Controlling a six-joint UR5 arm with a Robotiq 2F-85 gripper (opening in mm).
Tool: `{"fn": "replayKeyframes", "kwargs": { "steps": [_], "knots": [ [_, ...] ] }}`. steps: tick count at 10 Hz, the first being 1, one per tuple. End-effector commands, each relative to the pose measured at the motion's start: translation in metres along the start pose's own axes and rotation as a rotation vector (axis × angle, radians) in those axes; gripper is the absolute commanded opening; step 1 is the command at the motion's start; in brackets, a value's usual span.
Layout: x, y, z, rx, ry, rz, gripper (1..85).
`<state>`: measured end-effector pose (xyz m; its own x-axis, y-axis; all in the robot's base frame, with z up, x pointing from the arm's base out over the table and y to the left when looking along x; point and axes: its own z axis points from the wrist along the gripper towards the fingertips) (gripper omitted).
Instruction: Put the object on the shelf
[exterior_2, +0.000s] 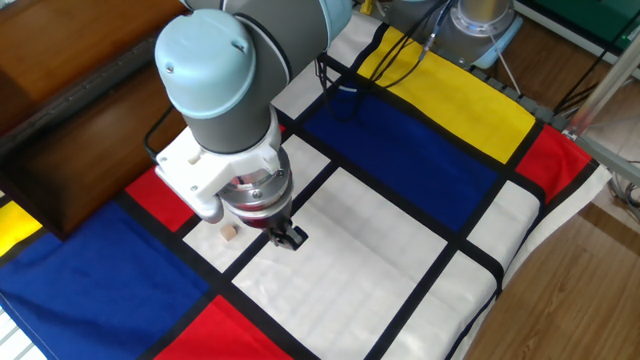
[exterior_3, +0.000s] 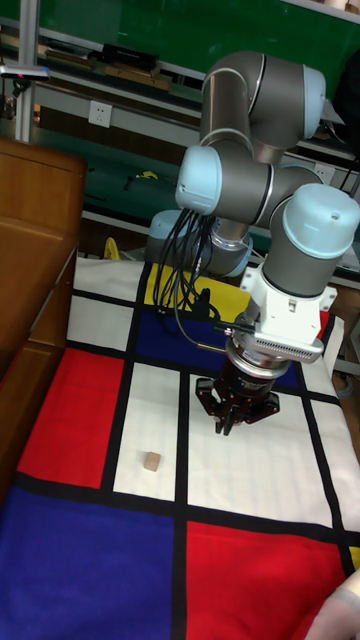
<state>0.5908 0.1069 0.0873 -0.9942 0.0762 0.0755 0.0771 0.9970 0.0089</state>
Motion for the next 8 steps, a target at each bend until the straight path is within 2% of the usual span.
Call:
{"fn": "replayKeyframes", "kwargs": {
  "steps": [1,2,3,4,5,8],
  "knots": [
    [0.003,-0.005,-0.001,0.016,0.012,-0.013,17.3],
    [0.004,-0.004,-0.001,0.013,0.018,-0.046,18.0],
    [0.005,-0.004,-0.001,0.011,0.022,-0.084,25.0],
    [0.004,-0.004,-0.001,0.013,0.019,-0.093,27.0],
    [-0.004,-0.003,0.008,0.011,0.016,-0.092,27.0],
    [-0.046,0.006,0.054,-0.007,-0.031,-0.101,27.3]
  ]
}}
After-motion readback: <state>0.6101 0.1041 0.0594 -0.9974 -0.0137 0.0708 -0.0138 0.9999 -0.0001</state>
